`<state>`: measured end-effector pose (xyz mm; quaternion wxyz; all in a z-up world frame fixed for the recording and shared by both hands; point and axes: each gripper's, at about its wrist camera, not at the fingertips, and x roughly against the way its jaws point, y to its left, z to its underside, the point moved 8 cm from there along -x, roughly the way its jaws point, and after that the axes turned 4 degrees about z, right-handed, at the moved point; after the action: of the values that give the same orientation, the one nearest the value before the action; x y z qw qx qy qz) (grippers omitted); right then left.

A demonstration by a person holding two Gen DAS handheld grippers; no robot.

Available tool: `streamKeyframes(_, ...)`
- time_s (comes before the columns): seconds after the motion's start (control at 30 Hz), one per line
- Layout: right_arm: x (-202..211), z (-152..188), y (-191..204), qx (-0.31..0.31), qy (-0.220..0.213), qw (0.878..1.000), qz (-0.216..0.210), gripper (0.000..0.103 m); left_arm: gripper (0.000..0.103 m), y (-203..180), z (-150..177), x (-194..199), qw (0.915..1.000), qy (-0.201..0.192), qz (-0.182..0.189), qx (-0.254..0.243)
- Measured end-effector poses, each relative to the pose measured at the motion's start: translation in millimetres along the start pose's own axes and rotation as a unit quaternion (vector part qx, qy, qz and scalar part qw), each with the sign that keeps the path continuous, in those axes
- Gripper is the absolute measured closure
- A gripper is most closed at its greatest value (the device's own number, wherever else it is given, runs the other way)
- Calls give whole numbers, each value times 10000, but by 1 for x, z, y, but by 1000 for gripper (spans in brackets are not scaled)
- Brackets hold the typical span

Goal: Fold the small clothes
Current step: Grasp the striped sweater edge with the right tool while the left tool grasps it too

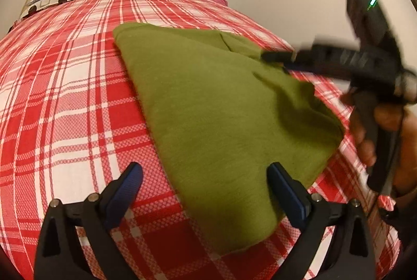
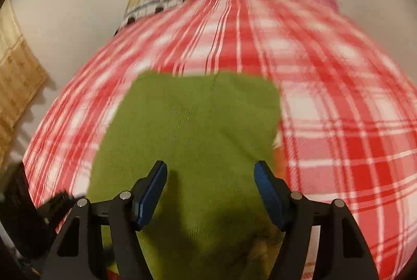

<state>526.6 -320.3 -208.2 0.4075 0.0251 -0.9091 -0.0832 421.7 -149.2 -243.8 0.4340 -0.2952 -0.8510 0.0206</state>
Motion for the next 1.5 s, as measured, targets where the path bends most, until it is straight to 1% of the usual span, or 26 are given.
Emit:
streamKeyframes(0.07,12,-9,11,121,-223,9994,-251,32,3,-1,0,-1,10000,27,-67,-48)
streamKeyframes(0.1,8,-9,13,170,-107,9996,-223,32,3,0,0,-2,10000,31,-78,-53)
streamKeyframes(0.17,-12,-1,6,217,382,9990,44,32,3,0,0,-2,10000,41,-73,-47)
streamKeyframes(0.2,-27,10,-5,112,689,9975,108,32,2,-1,1,-3,9999,52,-77,-56)
streamKeyframes(0.27,-26,11,-13,77,559,9984,99,32,1,-1,1,-3,9999,65,-125,-76)
streamKeyframes(0.37,-14,11,-15,-3,532,9985,84,32,0,-2,1,-5,9998,99,-146,-95)
streamKeyframes(0.4,-6,8,-13,-9,385,9992,88,32,0,-2,1,-6,9998,112,-160,-102)
streamKeyframes(0.43,1,6,-11,-37,261,9997,-10,32,0,-2,1,-6,9997,122,-178,-114)
streamKeyframes(0.47,9,6,-7,-92,188,9995,-226,32,0,-2,1,-6,9997,129,-192,-123)
streamKeyframes(0.53,15,13,1,-57,166,9985,-519,32,0,-2,1,-7,9997,134,-190,-119)
streamKeyframes(0.57,11,18,3,47,233,9986,-468,32,0,-2,1,-7,9996,144,-191,-120)
streamKeyframes(0.6,1,29,3,253,425,9984,-261,32,0,-3,1,-7,9996,154,-205,-136)
streamKeyframes(0.63,-2,36,4,489,397,9980,-70,32,0,-4,1,-8,9995,161,-232,-157)
streamKeyframes(0.67,-2,39,4,686,243,9973,39,32,0,-4,2,-8,9994,169,-253,-168)
streamKeyframes(0.8,3,46,-1,701,161,9974,50,32,0,-3,0,-9,9992,191,-295,-186)
streamKeyframes(0.9,4,52,-9,782,290,9965,43,32,0,-3,1,-10,9990,206,-344,-214)
streamKeyframes(0.93,4,53,-12,756,365,9965,10,31,0,-3,1,-10,9989,210,-348,-213)
streamKeyframes(0.97,3,56,-17,695,486,9964,-3,24,0,-2,1,-10,9989,221,-354,-210)
streamKeyframes(1.0,-2,61,-25,487,729,9960,-166,22,0,-3,1,-11,9989,226,-364,-213)
streamKeyframes(1.03,-2,64,-29,284,831,9953,-398,22,0,-3,1,-11,9988,227,-377,-220)
streamKeyframes(1.07,0,65,-33,171,841,9948,-552,22,0,-3,0,-11,9988,228,-382,-223)
streamKeyframes(1.17,13,59,-45,191,520,9961,-685,22,0,-3,0,-11,9988,231,-379,-207)
streamKeyframes(1.27,21,45,-58,-57,253,9963,-815,22,0,-2,-1,-10,9988,237,-378,-210)
streamKeyframes(1.33,21,30,-67,-278,145,9951,-934,22,0,-1,-2,-6,9993,173,-293,-142)
streamKeyframes(1.43,13,8,-81,-600,21,9933,-990,22,0,6,-9,12,9993,-317,-151,115)
streamKeyframes(1.5,0,-5,-88,-821,60,9899,-1152,22,0,10,-12,18,9985,-477,-45,259)
